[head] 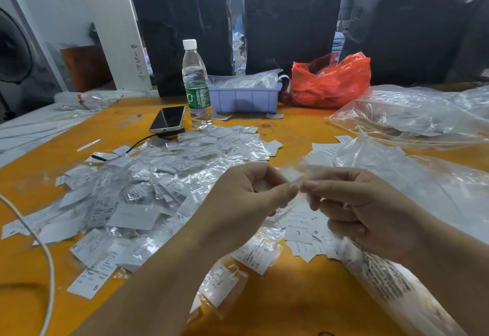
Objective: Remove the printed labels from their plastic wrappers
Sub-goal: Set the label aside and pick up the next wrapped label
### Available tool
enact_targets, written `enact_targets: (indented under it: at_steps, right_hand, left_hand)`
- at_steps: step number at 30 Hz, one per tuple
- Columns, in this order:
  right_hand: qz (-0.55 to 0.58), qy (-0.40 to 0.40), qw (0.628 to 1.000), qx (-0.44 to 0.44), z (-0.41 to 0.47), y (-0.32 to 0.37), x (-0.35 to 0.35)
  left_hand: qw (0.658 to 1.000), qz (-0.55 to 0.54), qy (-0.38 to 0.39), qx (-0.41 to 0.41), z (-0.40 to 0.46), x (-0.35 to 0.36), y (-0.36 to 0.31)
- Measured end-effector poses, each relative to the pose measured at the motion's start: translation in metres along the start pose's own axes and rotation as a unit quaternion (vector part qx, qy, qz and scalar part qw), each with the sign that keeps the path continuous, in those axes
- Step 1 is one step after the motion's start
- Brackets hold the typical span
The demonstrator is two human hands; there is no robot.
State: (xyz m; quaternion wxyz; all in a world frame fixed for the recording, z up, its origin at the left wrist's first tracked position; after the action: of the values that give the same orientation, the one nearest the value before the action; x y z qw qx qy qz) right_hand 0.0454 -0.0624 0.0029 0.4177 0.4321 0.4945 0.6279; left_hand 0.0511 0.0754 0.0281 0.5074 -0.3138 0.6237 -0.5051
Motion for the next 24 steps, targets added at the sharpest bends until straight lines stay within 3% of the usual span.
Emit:
enact_targets:
  at_steps: [10,24]
  right_hand:
    - [0.039,-0.084,0.995,-0.021,0.001,0.007,-0.014]
    - [0.077,-0.077,0.993,-0.047,0.000,0.013,-0.010]
  left_hand:
    - [0.998,-0.053,-0.022,-0.001,0.000,-0.013,0.000]
    - [0.998,-0.055,0.003,-0.035,0.002,-0.008,0.005]
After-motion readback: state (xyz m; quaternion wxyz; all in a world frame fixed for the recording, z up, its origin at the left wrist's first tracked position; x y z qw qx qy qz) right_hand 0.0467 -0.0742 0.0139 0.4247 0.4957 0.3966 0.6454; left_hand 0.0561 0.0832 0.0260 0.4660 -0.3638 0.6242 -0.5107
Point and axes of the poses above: each hand's wrist, its own z-axis towards the middle knuckle, its own x-axis out of the palm, y = z × x, the point moved 9 cm from there along z, towards the middle knuckle, and after that the axes turned 11 degrees about -x, right-handed, at the moved point
